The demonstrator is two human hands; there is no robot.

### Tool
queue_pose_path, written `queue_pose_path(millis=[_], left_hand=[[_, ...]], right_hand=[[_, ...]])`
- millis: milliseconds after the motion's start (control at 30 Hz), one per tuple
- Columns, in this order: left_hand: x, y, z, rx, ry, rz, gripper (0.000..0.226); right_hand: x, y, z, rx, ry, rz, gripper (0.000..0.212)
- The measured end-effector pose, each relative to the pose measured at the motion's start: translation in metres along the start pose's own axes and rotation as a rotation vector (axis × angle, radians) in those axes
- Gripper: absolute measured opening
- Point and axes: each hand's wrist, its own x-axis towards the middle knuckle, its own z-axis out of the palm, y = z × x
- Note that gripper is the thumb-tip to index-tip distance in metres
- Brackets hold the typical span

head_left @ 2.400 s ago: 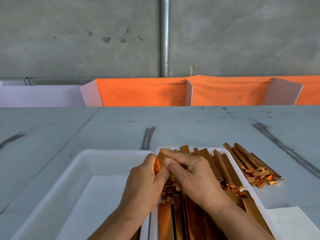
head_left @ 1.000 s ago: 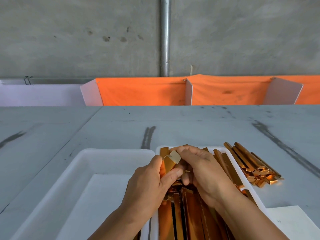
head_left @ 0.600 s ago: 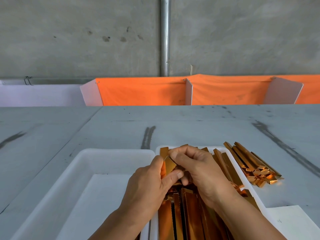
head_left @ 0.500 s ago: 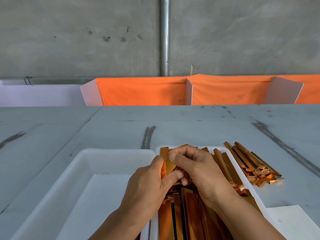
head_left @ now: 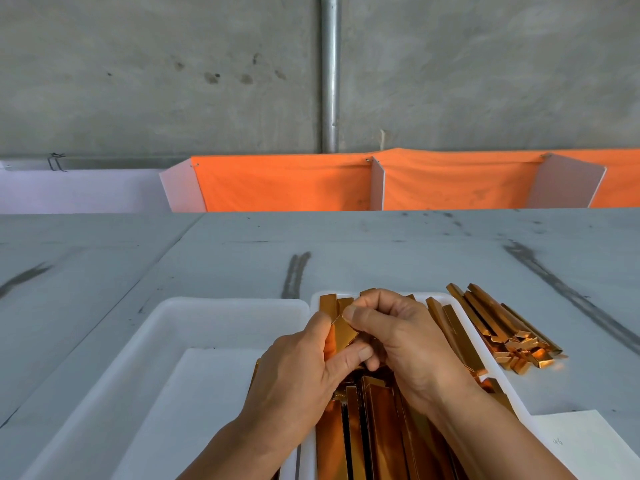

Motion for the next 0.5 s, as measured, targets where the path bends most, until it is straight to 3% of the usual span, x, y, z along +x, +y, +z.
queue_pose_path(millis=[133,500], left_hand=[[-0.0005,-0.0014,0.0006,-0.043,0.024,0.014,0.063],[-0.0014,-0.0018,-0.0007,-0.086,-0.001,0.012,0.054]], right_hand=[[0.0006,-0.0007,-0.0006,0.015,-0.003,0.006,0.012],[-0.0009,-0.0035,-0.0002,0.026,-0.001,0.006,0.016]])
